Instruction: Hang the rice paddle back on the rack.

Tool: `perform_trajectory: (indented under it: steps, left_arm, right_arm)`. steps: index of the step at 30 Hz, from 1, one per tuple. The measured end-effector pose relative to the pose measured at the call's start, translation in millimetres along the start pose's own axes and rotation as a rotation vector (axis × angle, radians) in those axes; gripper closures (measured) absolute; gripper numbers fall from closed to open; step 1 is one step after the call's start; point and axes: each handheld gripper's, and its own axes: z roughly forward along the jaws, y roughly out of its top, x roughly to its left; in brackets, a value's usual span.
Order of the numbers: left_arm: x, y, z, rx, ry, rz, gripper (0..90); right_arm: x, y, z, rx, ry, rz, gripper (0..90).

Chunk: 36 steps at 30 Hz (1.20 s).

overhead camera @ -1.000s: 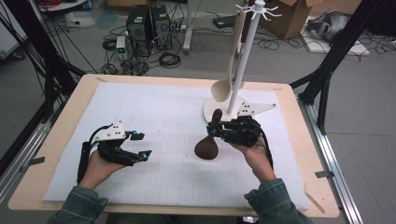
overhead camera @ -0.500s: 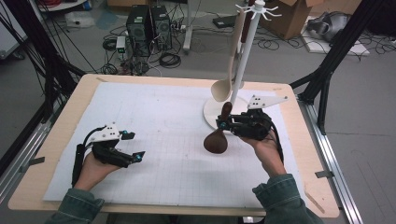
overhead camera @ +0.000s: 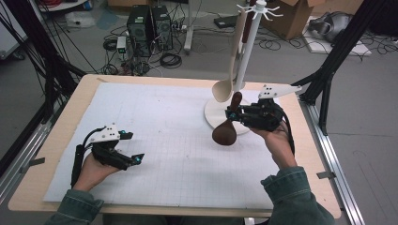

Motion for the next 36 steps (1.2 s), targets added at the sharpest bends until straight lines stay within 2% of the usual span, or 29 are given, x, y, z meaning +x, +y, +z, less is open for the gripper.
perform_trajectory:
  steps: [4,14,27,36]
  left_arm:
    - [0.5,-1.9,0.8,0.004,0.024,-0.005,1.7]
    - [1.5,-2.7,-0.5,0.000,0.025,-0.008,1.7]
    - [2.9,-4.1,-2.1,0.003,0.036,-0.007,1.7]
    - [3.4,-4.0,-3.8,-0.005,0.037,-0.008,1.7]
  right_arm:
    - [-3.0,7.1,-4.7,0.006,-0.008,-0.012,76.1]
    - [-14.6,31.2,-14.1,-0.002,-0.030,-0.020,76.0]
    - [-28.9,70.1,-23.7,-0.001,-0.089,-0.037,76.1]
    - [-37.8,90.6,-27.5,-0.004,-0.104,-0.033,76.0]
